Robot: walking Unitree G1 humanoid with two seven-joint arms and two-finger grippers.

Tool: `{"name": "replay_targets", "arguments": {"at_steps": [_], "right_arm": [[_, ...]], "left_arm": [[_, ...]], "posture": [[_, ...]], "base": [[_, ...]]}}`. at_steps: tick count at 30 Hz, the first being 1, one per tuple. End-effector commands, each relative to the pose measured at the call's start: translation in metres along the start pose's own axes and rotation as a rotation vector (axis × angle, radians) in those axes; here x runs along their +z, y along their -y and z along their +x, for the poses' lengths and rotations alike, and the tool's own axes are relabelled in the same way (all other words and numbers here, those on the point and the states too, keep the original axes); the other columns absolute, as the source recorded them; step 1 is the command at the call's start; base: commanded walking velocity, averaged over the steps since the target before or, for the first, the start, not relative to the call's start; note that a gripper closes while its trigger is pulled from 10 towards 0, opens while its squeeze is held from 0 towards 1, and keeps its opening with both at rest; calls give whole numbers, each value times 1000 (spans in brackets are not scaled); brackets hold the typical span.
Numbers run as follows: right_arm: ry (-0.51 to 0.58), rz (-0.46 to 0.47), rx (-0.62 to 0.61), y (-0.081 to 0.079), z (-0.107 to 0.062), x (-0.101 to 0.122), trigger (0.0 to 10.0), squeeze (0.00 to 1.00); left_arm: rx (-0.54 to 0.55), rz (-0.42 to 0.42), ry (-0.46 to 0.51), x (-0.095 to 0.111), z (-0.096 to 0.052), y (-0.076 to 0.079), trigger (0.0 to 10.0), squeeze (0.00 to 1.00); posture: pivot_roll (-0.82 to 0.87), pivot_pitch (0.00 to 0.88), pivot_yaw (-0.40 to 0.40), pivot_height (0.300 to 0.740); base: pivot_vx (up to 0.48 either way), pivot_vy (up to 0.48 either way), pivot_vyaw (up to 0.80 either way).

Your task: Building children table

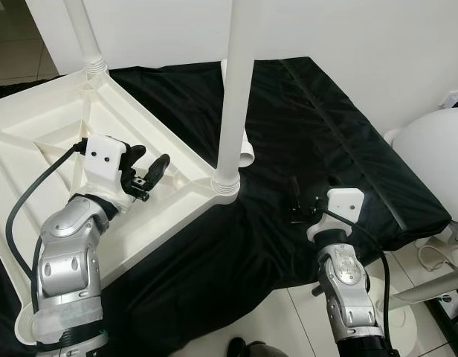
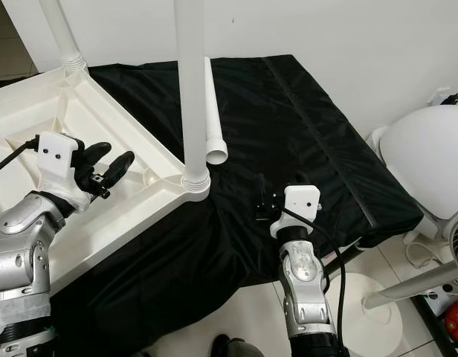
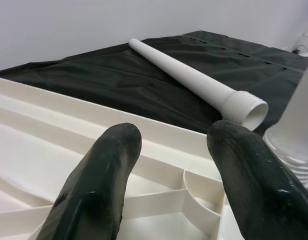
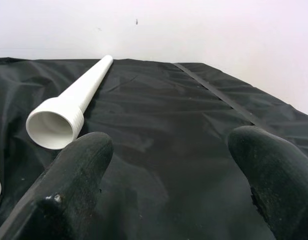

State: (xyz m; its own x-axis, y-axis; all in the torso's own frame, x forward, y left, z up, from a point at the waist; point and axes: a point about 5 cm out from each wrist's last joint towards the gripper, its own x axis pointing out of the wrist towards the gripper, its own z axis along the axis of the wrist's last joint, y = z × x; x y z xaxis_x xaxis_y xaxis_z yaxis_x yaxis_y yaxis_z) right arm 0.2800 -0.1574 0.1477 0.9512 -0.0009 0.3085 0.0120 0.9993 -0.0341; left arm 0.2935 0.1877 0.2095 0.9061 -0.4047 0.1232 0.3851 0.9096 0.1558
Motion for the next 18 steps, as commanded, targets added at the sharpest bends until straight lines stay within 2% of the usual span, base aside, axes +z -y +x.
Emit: {"name": "replay_targets", "arguments": {"at_steps": [1, 11, 18], "right_arm": [[-20, -10, -8, 4, -4, -2, 10000, 0], [-32, -11, -2, 3, -5, -3, 10000, 0], [-42, -10, 8, 2, -7, -4, 10000, 0]], "left_arm": [[251, -2, -13, -4, -1, -12, 10000, 0], [253, 2, -20, -5, 0, -14, 10000, 0], [281, 18, -25, -7, 5, -10, 10000, 0]], "posture": [[85, 137, -59, 740], [86, 145, -66, 740], [82, 141, -77, 740]], "base": [[0, -356, 0], [0, -430, 0], [0, -37, 0]]}}
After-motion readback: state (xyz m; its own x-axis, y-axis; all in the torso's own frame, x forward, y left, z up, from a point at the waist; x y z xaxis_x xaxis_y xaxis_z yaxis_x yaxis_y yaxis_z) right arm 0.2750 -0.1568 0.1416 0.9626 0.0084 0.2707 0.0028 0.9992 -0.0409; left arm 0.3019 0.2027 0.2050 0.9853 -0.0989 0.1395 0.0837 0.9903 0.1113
